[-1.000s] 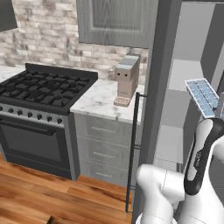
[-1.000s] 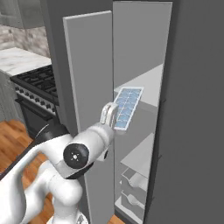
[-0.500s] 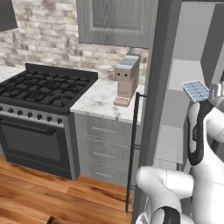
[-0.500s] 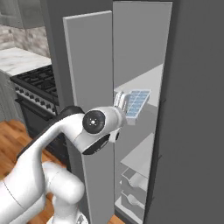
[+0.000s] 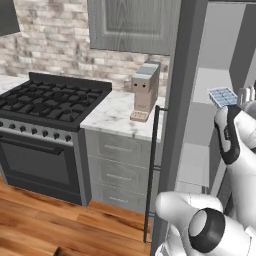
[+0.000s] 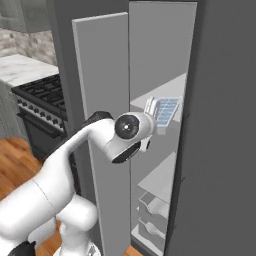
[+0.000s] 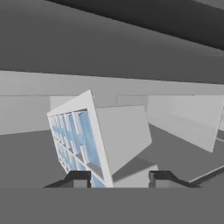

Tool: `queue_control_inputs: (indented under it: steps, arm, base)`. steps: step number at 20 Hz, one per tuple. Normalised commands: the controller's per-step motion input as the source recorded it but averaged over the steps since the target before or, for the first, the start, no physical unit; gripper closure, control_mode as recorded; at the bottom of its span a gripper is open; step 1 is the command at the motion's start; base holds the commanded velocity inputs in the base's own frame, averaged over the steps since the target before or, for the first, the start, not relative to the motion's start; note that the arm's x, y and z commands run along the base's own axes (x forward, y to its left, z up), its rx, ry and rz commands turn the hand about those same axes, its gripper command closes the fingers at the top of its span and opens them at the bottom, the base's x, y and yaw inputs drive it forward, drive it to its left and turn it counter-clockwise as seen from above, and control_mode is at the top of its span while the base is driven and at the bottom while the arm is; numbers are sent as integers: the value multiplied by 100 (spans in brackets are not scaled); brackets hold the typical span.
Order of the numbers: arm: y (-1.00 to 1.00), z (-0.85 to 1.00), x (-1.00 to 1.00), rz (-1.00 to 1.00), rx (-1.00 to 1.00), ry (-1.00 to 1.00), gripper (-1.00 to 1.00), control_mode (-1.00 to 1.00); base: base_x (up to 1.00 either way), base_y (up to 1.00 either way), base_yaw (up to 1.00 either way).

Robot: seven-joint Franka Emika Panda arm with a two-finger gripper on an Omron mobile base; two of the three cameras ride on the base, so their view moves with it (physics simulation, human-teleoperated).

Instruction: The ice cube tray has been filled with water. Take the tray and place it in the freezer to make ice. Close the freezer door after placing the tray.

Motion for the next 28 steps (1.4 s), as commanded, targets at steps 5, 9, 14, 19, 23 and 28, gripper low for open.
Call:
queue_control_inputs:
  steps: [5,9,14,19,23,28]
  arm:
    - [-20,0,70,2,5,1,100,-100]
    - [-18,0,80,6,11,7,100,-100]
    - [-17,0,76,9,9,13,100,-100]
    - [-16,0,62,3,4,14,100,-100]
    - [-11,-5,53,0,0,2,100,-100]
    - [-3,-24,51,0,0,0,100,-100]
  base:
    - [0,0,0]
    - [0,0,0]
    - [0,0,0]
    - [0,0,0]
    - [0,0,0]
    - [0,0,0]
